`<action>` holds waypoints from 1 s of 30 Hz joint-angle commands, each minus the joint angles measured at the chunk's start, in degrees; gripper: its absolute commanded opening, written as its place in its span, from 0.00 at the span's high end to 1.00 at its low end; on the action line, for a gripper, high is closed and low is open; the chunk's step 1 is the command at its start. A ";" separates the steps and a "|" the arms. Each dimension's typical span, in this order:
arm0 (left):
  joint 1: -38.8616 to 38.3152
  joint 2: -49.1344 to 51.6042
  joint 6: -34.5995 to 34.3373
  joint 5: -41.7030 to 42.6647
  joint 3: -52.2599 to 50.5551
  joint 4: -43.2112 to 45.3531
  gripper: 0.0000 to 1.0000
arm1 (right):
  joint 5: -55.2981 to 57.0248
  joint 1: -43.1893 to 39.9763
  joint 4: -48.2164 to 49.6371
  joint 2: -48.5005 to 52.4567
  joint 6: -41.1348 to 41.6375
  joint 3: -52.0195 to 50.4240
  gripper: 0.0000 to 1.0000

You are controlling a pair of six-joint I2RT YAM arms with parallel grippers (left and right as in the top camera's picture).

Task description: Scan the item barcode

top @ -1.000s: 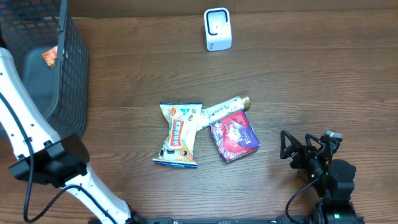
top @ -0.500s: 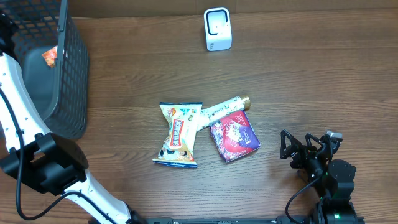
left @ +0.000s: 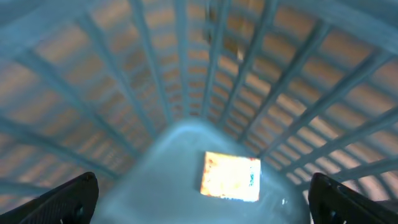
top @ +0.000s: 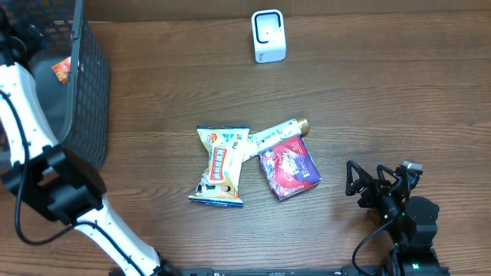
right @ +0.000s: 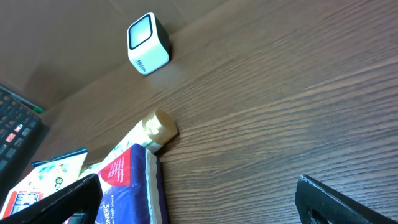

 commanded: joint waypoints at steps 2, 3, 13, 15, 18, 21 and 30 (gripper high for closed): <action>-0.11 4.81 -1.31 2.69 -0.07 0.48 0.00 | 0.52 0.24 0.39 -0.13 0.04 -0.57 0.00; -0.11 5.55 -1.27 2.91 -0.07 0.50 0.00 | 0.52 0.24 0.39 -0.13 0.04 -0.57 0.00; -0.11 10.99 -3.02 5.66 -0.07 2.10 0.00 | 0.52 0.24 0.39 -0.13 0.04 -0.57 0.00; -0.11 12.02 -3.19 5.68 -0.07 2.21 0.00 | 0.52 0.24 0.39 -0.13 0.04 -0.57 0.00; -0.11 13.70 -3.17 5.64 -0.07 2.43 0.00 | 0.52 0.24 0.39 -0.13 0.04 -0.57 0.00; -0.11 14.75 -3.21 5.66 -0.07 2.84 0.00 | 0.52 0.24 0.39 -0.13 0.04 -0.57 0.00; -0.11 15.45 -3.19 5.60 -0.09 4.98 0.00 | 0.52 0.24 0.39 -0.13 0.04 -0.57 0.00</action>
